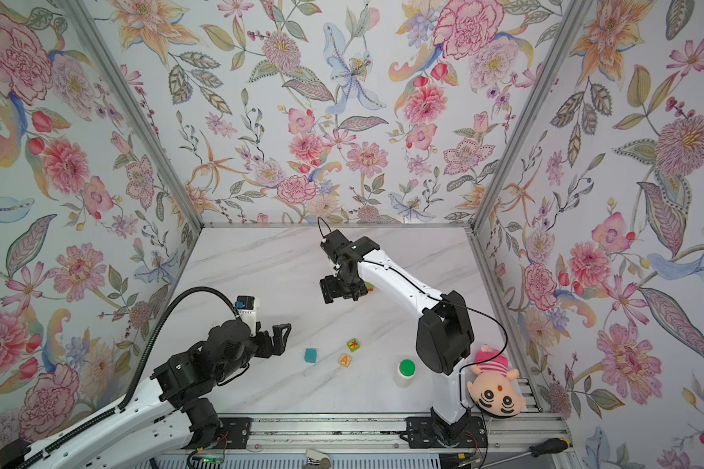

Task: Build the wood block tower
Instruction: 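Move the right gripper back toward the loose cubes nearer the robot, then lower the right gripper over the teal cube and close on it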

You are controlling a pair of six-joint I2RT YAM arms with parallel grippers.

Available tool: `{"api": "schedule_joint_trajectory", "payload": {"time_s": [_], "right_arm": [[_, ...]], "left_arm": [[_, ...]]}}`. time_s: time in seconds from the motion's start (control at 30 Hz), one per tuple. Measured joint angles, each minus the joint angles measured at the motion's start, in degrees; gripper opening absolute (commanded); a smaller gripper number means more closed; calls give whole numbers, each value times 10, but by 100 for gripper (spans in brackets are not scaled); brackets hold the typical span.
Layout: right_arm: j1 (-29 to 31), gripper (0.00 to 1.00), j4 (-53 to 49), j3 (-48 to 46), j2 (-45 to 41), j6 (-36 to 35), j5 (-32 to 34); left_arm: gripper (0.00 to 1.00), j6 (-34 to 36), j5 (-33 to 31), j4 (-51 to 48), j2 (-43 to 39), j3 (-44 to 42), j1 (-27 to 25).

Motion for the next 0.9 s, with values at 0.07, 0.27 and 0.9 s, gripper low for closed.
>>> {"api": "schedule_joint_trajectory", "payload": {"time_s": [0.07, 0.27, 0.9], "right_arm": [[24, 72, 11, -38, -19, 25, 10], [77, 70, 53, -166, -107, 105, 26], [196, 62, 208, -254, -68, 287, 27]], "left_arm": [[99, -18, -4, -20, -33, -17, 0], [99, -44, -2, -61, -64, -41, -1], [99, -61, -2, -79, -67, -63, -24]]}}
